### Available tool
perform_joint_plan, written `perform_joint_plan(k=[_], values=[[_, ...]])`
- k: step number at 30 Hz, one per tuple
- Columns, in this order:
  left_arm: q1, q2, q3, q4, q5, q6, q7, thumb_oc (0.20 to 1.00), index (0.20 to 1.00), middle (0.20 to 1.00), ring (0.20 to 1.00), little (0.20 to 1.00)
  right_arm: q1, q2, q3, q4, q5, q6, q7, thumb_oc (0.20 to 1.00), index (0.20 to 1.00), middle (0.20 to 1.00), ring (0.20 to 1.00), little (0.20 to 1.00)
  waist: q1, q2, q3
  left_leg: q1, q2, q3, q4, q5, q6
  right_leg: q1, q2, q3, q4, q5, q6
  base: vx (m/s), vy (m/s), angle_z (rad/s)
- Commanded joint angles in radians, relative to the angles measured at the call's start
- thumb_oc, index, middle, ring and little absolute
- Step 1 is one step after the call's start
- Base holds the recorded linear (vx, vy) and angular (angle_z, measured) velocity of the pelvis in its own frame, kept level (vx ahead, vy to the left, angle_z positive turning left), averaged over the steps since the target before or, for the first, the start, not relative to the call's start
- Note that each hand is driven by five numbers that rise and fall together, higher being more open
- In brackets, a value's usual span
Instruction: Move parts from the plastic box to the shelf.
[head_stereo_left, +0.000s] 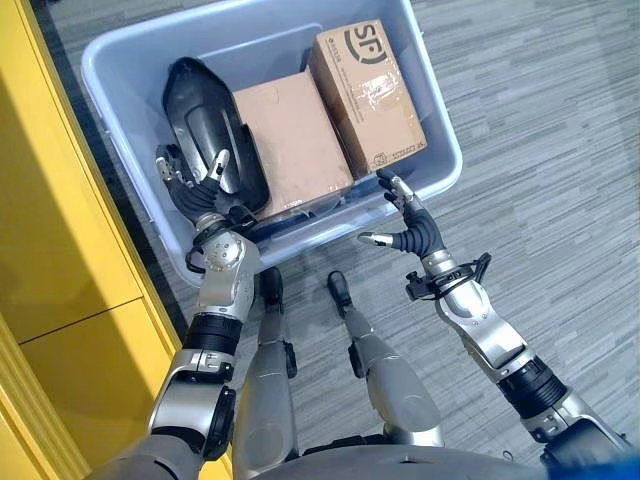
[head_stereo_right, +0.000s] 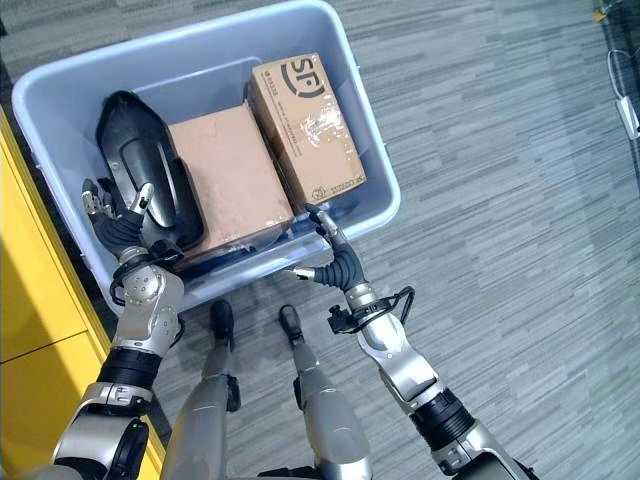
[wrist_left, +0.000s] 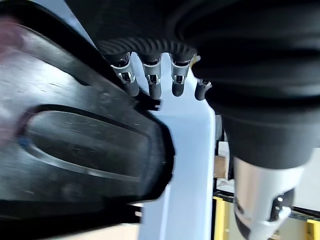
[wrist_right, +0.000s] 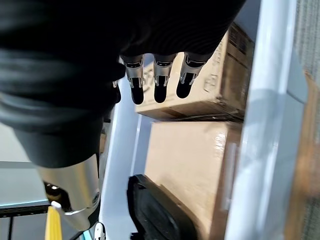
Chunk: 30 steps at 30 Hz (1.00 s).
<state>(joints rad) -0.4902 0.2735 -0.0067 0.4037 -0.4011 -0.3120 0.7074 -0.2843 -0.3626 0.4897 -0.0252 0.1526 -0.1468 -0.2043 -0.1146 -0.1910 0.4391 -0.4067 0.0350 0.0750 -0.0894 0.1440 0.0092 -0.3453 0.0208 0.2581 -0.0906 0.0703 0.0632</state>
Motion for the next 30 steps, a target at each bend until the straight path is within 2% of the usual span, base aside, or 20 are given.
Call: perform_joint_plan(k=[1, 8, 13, 20, 30], values=[[-0.031, 0.029, -0.036, 0.065, 0.04, -0.019, -0.017, 1.0, 1.0, 1.0, 1.0, 1.0, 0.022, 0.041, -0.02, -0.093, 0.002, -0.063, -0.019, 1.0, 1.0, 1.0, 1.0, 1.0, 0.008, -0.038, -0.046, -0.015, 0.032, -0.033, 0.015, -0.008, -0.06, -0.03, -0.09, -0.066, 0.004, 0.06, 0.077, 0.0, 0.0, 0.0], [-0.078, 0.033, -0.082, 0.166, 0.029, 0.001, -0.045, 1.0, 1.0, 1.0, 1.0, 1.0, 0.026, 0.034, -0.007, -0.108, -0.008, -0.07, -0.026, 1.0, 1.0, 1.0, 1.0, 1.0, -0.008, -0.051, -0.027, -0.037, 0.033, -0.028, 0.017, -0.006, -0.06, -0.054, -0.086, -0.06, 0.003, 0.067, 0.08, 0.0, 0.0, 0.0], [-0.099, 0.044, -0.13, 0.19, 0.079, 0.026, -0.062, 1.0, 1.0, 1.0, 1.0, 1.0, 0.037, 0.021, -0.004, -0.118, -0.013, -0.079, -0.025, 1.0, 1.0, 1.0, 1.0, 1.0, -0.022, -0.051, -0.02, -0.039, 0.034, -0.024, 0.019, -0.016, -0.056, -0.062, -0.082, -0.051, 0.003, 0.065, 0.082, 0.02, 0.008, -0.07], [-0.115, 0.075, -0.189, 0.238, 0.175, 0.065, -0.087, 1.0, 1.0, 1.0, 1.0, 1.0, 0.056, 0.004, -0.015, -0.12, -0.016, -0.095, -0.021, 1.0, 1.0, 1.0, 1.0, 1.0, -0.031, -0.032, -0.039, -0.034, 0.033, -0.021, 0.015, -0.021, -0.054, -0.064, -0.083, -0.049, 0.003, 0.057, 0.084, 0.01, 0.003, -0.02], [-0.085, 0.042, -0.29, 0.27, 0.24, 0.09, -0.158, 1.0, 1.0, 1.0, 1.0, 1.0, 0.044, 0.007, -0.019, -0.097, -0.029, -0.093, -0.026, 1.0, 1.0, 1.0, 1.0, 1.0, -0.025, -0.011, -0.048, -0.02, 0.029, -0.016, 0.021, -0.032, -0.049, -0.057, -0.089, -0.044, 0.003, 0.054, 0.085, 0.0, 0.0, -0.01]])
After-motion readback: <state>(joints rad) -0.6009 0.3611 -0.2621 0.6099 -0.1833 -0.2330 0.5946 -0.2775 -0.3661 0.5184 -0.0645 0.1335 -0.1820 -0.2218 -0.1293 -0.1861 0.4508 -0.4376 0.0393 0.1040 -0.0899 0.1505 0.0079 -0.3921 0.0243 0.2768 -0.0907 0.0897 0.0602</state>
